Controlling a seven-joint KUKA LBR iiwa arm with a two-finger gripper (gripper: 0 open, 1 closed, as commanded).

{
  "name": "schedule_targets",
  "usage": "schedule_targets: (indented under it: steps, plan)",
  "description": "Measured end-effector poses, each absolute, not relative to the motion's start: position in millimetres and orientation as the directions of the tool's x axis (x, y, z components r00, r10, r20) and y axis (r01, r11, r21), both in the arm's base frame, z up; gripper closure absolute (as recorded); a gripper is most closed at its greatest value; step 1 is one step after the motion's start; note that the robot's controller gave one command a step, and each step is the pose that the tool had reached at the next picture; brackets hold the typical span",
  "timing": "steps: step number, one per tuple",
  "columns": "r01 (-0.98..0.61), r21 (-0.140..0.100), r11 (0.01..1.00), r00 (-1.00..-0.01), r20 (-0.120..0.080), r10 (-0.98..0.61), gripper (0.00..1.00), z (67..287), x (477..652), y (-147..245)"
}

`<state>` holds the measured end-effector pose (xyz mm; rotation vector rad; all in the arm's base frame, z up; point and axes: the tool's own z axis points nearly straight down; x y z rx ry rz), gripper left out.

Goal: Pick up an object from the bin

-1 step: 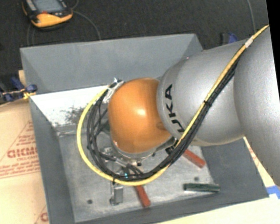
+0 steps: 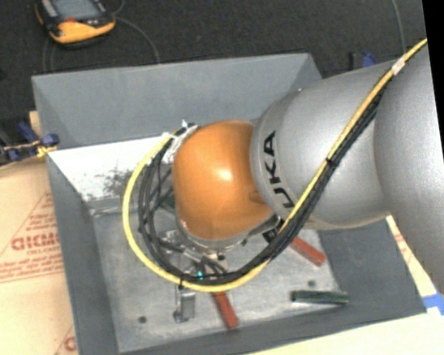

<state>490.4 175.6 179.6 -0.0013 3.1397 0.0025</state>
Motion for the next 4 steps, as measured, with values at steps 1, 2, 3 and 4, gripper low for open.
schedule_targets:
  steps: [1, 2, 3, 4]
  plan:
    - [-0.021, 0.002, 1.000, -1.000, -0.005, -0.021, 0.00, 143, 484.4, 135]
    - [-0.064, 0.000, 0.998, -0.998, -0.007, -0.064, 1.00, 191, 522.9, 116]
    - [-0.061, 0.001, 0.998, -0.998, -0.003, -0.061, 0.00, 189, 521.7, 116]
    - [-0.060, 0.001, 0.998, -0.998, -0.003, -0.060, 0.00, 189, 521.7, 116]
